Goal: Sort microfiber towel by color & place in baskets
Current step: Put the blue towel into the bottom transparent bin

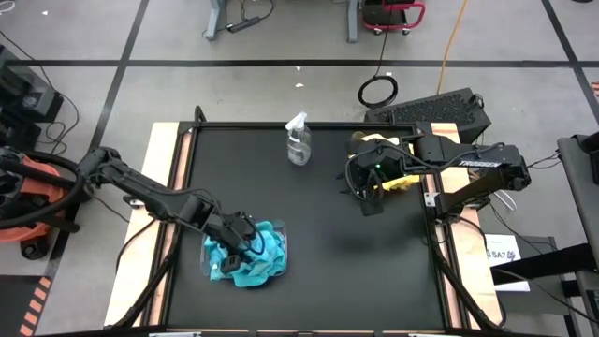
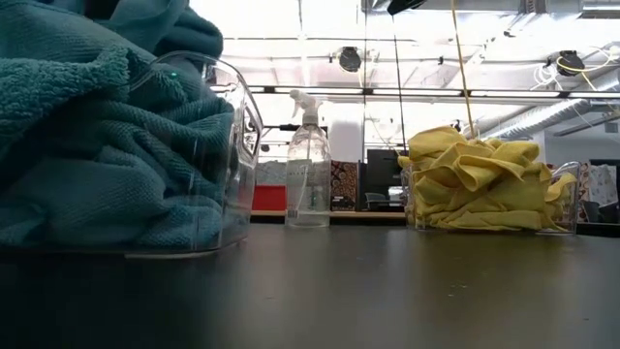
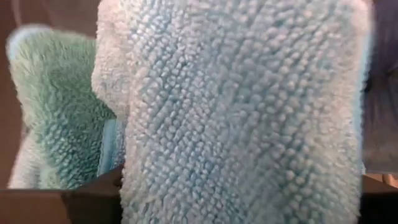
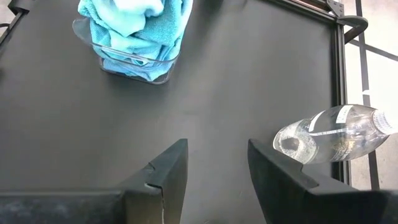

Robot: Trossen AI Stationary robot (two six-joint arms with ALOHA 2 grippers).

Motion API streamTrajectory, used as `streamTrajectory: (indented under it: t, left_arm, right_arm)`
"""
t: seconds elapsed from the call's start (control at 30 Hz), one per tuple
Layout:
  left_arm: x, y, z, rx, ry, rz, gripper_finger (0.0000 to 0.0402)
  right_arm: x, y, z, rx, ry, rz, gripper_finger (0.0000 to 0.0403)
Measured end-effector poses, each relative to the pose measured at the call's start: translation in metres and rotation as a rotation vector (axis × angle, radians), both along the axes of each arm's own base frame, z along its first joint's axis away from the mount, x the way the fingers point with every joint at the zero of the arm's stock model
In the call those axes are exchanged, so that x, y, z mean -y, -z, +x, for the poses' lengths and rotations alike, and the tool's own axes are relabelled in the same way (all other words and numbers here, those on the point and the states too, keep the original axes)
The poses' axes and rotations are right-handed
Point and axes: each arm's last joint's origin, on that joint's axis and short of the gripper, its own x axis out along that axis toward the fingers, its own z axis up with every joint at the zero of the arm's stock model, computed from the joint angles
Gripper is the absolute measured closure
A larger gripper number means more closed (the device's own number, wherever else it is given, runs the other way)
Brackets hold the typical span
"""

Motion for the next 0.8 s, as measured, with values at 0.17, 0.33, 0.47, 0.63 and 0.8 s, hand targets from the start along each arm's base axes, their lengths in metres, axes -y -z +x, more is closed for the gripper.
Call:
streamTrajectory:
  t: [0.17, 0.33, 0.47, 0.63, 0.8]
  left_arm:
    - [-0.003, -0.014, -0.005, 0.016, -0.008, 0.003, 0.0130]
    - [-0.005, -0.020, -0.010, -0.001, -0.013, 0.008, 0.0130]
    - [-0.005, -0.025, -0.011, 0.003, -0.013, 0.007, 0.0130]
    - [-0.005, -0.027, -0.010, 0.019, -0.024, 0.023, 0.0130]
    - [-0.006, -0.027, -0.010, 0.028, -0.037, 0.046, 0.0130]
  right_arm:
    - [0.000, 0.000, 0.000, 0.000, -0.003, -0.003, 0.0243]
    - [0.000, 0.000, 0.000, 0.001, -0.005, -0.003, 0.0243]
    - [-0.003, -0.001, 0.001, 0.011, -0.069, 0.072, 0.0243]
    - [-0.007, -0.006, 0.005, 0.079, -0.160, 0.155, 0.0243]
    - [-0.008, -0.007, 0.014, 0.145, -0.210, 0.162, 0.0243]
